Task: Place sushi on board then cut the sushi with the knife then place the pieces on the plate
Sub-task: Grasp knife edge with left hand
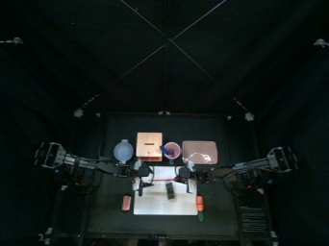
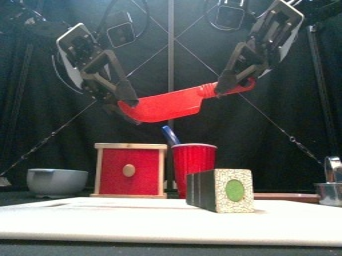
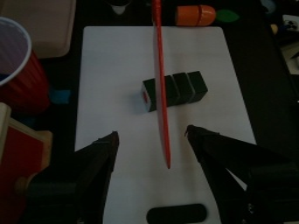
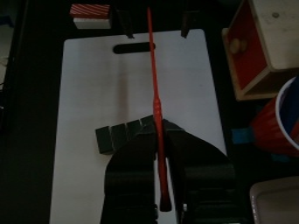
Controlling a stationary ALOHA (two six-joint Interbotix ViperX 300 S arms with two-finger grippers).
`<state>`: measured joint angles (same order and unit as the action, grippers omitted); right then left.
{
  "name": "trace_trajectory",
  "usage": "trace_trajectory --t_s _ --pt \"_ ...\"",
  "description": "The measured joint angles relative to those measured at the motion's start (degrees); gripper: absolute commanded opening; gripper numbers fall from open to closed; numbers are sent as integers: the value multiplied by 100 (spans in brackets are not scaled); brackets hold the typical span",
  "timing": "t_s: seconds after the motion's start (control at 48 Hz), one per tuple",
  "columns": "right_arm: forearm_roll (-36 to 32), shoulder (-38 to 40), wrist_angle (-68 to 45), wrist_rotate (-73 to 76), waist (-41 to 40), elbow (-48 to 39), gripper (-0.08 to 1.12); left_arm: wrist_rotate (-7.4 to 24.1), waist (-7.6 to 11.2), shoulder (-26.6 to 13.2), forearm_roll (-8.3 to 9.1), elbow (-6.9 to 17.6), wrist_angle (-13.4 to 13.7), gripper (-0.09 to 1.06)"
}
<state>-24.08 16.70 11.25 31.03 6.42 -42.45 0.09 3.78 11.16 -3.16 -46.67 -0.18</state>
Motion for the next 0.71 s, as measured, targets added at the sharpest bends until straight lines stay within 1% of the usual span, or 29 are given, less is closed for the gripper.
trace_trajectory --t_s 0.125,0.208,0.583,0.708 --pt "0 -9 0 0 9 0 33 9 -35 -53 62 9 -88 86" --pt "0 -9 0 0 9 0 33 9 -53 -97 62 9 -105 79" --pt "18 -9 0 9 -18 -88 33 35 -53 -272 114 105 -114 42" --pt "149 -79 -18 9 0 -202 33 18 -35 -334 114 123 -123 36"
